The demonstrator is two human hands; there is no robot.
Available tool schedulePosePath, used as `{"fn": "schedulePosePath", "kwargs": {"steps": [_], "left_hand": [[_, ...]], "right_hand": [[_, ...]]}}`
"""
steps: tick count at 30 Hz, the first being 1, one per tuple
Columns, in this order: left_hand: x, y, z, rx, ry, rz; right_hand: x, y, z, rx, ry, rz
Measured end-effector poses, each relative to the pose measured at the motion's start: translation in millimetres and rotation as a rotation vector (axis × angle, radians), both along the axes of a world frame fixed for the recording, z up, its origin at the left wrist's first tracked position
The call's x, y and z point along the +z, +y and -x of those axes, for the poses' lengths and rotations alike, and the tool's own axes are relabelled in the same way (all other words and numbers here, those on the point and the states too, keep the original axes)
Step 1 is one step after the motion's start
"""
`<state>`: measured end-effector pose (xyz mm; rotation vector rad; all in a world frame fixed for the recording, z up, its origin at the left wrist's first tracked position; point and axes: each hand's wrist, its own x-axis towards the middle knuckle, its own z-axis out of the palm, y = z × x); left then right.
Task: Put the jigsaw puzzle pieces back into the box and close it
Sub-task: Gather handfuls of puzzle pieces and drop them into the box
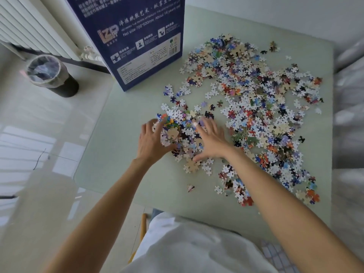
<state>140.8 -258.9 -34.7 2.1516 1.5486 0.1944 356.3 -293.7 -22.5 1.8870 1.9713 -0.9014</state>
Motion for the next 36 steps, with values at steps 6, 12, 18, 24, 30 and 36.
{"fn": "schedulePosePath", "kwargs": {"steps": [6, 12, 18, 24, 30, 36], "left_hand": [[-4.4, 24.4, -8.2, -0.046, 0.187, 0.229], [-6.8, 8.8, -25.9, -0.2, 0.194, 0.193], [-5.7, 5.7, -31.6, -0.153, 0.092, 0.234], [-7.5, 10.3, -33.7, -0.13, 0.019, 0.286], [-2.8, 13.1, -33.0, -0.172, 0.046, 0.194], [-1.0, 12.6, -29.6, -0.214, 0.079, 0.171]], "right_hand": [[-12.7, -8.8, 28.6, 0.033, -0.058, -0.075], [-20.7, -26.0, 27.1, -0.153, 0.055, -0.309], [-19.3, -16.5, 26.3, -0.323, 0.129, -0.339], [-18.2, -5.7, 31.8, -0.358, 0.164, -0.286], [-13.3, -4.5, 35.5, -0.33, 0.142, -0.241], [-11.5, -5.4, 38.0, -0.36, 0.121, -0.229]]}}
